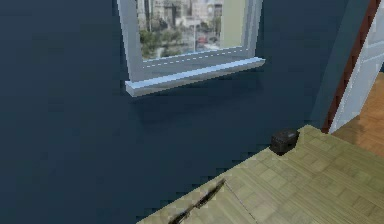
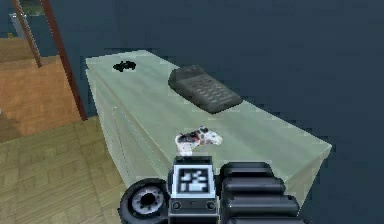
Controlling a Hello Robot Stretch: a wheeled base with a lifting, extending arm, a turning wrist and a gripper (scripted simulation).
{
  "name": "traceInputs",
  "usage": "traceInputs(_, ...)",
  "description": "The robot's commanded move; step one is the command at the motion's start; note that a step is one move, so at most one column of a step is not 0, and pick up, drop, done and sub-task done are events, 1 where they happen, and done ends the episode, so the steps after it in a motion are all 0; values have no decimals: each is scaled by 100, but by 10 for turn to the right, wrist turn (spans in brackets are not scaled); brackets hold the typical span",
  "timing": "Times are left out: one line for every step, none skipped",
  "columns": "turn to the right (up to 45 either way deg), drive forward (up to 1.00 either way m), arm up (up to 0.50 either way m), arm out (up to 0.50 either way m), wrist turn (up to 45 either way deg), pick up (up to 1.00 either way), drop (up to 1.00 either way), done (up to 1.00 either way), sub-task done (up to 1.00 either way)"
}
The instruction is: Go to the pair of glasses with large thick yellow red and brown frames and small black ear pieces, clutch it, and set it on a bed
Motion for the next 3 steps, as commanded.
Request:
traceInputs(-450,0,0,0,0,0,0,0,0)
traceInputs(-450,0,0,0,0,0,0,0,0)
traceInputs(-450,0,0,0,0,0,0,0,0)
